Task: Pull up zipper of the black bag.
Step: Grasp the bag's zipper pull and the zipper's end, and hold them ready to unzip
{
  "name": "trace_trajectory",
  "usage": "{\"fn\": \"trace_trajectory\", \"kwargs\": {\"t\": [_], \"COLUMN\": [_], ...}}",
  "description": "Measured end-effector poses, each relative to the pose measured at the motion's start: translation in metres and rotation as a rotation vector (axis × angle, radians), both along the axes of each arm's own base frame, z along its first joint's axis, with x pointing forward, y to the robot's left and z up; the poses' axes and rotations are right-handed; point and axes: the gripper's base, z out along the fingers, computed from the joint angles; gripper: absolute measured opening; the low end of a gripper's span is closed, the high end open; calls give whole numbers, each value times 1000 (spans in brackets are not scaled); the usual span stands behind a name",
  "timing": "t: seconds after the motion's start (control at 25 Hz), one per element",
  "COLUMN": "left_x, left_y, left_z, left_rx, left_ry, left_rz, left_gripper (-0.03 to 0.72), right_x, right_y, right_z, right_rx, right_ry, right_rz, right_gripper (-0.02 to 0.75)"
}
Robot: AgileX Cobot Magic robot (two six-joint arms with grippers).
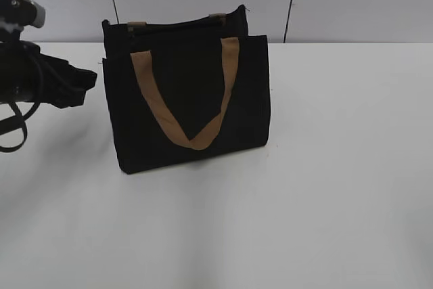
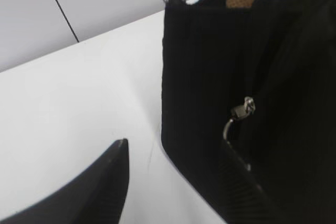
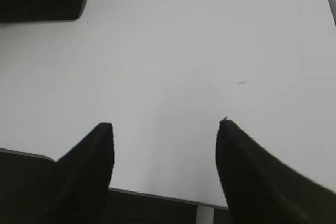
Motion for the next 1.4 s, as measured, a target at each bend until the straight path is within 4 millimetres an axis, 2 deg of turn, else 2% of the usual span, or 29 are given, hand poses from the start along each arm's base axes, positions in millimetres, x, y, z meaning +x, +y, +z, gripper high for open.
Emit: {"fn": "trace_trajectory", "kwargs": {"t": [0.28,0.52,0.8,1.0,1.2,1.4], "left_x": [-6,1,7,16,24,26], "left_y": [-7,-12,-19,-23,-25,-27], "left_z": [-39,-72,-99,-104,-100,-109], "left_rx": [-81,-151,-222,-250,-253,-248], "left_ry": [37,60,36,10,-17,2], "left_rz": [-60,-97,-153,-175,-181,-194], "left_gripper": [466,468,452,423,353,303], "right_x": [0,0,0,0,0,0], "right_y": [1,3,3,3,3,3], "right_z": [0,0,0,0,0,0], "right_rx": [7,27,30,30,31,31], "right_ry": [0,2,2,2,2,2], "right_rz": [4,17,19,19,20,20], "right_gripper": [468,468,468,468,468,468]}}
